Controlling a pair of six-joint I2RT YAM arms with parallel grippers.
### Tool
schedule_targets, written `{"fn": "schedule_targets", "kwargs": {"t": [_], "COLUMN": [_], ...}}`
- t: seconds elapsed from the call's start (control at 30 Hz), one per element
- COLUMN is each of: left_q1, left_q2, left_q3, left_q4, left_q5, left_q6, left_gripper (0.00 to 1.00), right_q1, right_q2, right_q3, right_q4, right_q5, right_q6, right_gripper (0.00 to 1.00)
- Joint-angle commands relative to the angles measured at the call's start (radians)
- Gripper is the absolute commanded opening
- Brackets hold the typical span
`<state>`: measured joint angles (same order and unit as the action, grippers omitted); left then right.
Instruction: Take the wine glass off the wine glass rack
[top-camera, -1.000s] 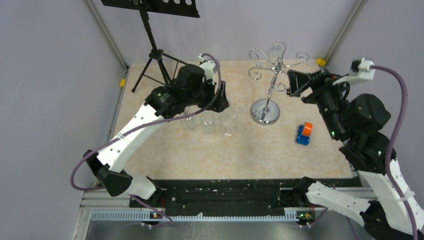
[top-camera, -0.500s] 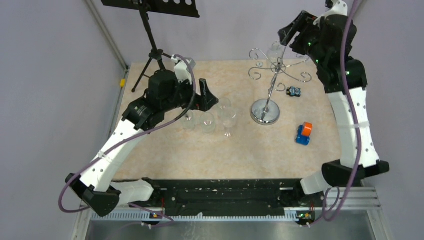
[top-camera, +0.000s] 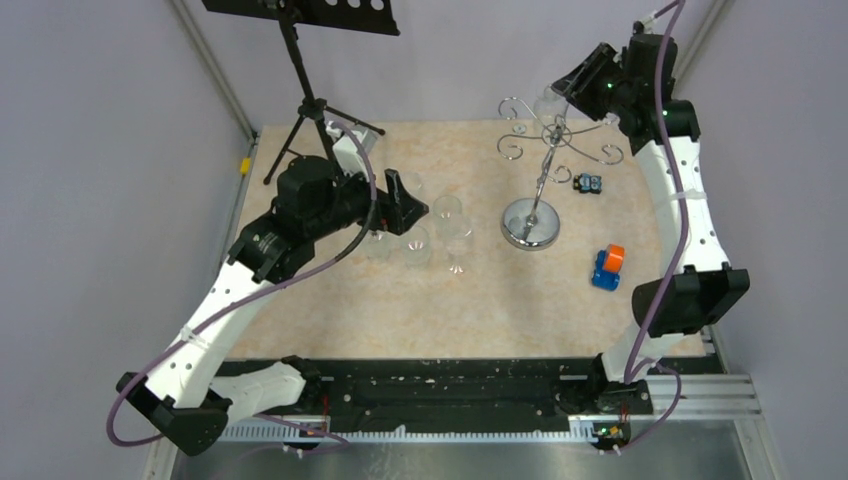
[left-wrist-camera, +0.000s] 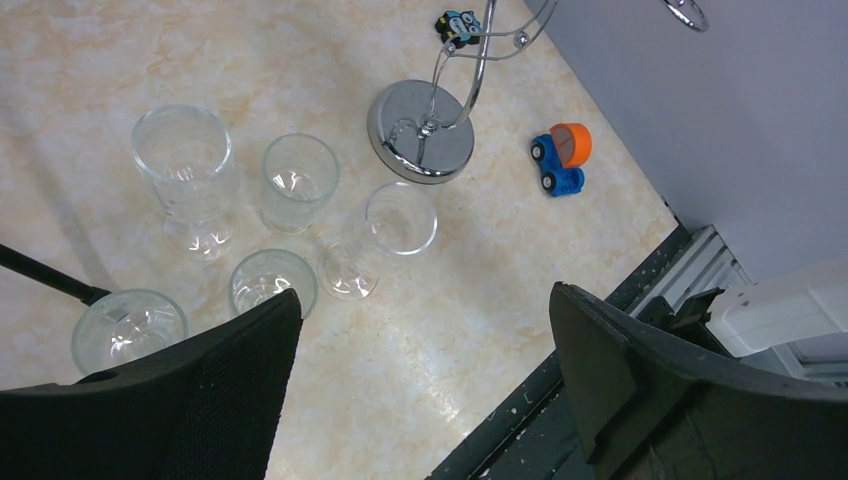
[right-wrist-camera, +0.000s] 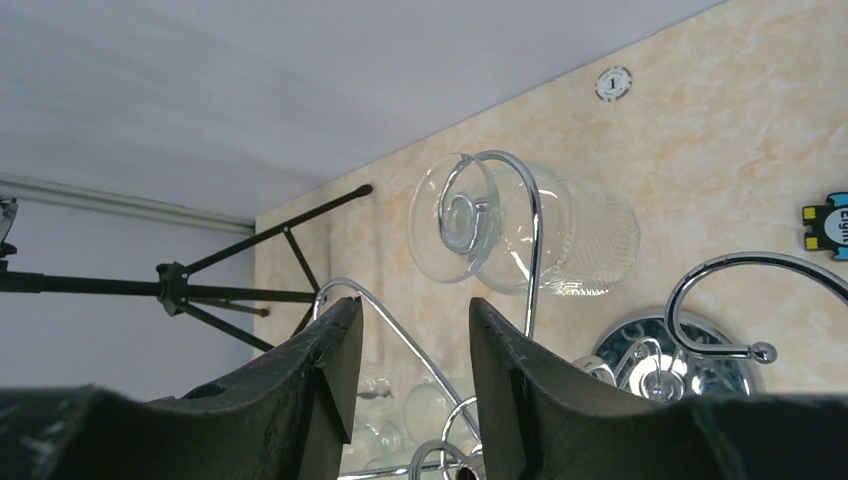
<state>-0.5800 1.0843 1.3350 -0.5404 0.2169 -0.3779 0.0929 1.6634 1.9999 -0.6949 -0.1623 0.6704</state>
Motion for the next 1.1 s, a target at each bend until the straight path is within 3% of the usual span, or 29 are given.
{"fn": "schedule_targets", "kwargs": {"t": [0.0,0.2,0.53,0.83,1.07], "left_q1": [0.009,0.013,0.019,0.022,0.024], "left_q2": [-0.023,-0.019,-0.018,-0.018,-0.018], "left_q3": [-0.026,-0.033,-0.033,-0.033,-0.033], "left_q4": [0.051,0.050,0.044,0.045,0.046], "left_q5": [0.005,0.003,-0.009,-0.015,-0.017], "left_q6": [0.024,0.025,0.022,0.017,0.016], "left_gripper": [0.97,0.97,0.97,0.97,0.97], "right_q1": [-0.006,-0.005,-0.006,-0.007,-0.006], "right_q2": [-0.001,0.006,-0.022,-0.047,-0.055], "right_q3": [-0.031,-0.089,-0.237,-0.289,-0.283], "right_q4": [0.078,0.144,0.317,0.388,0.395], "right_q5": [0.016,0.042,0.082,0.116,0.112], "right_q6": [0.048,0.074,0.190,0.214,0.205], "right_gripper": [0.45,0.47,0.39,0.27,0.10]}}
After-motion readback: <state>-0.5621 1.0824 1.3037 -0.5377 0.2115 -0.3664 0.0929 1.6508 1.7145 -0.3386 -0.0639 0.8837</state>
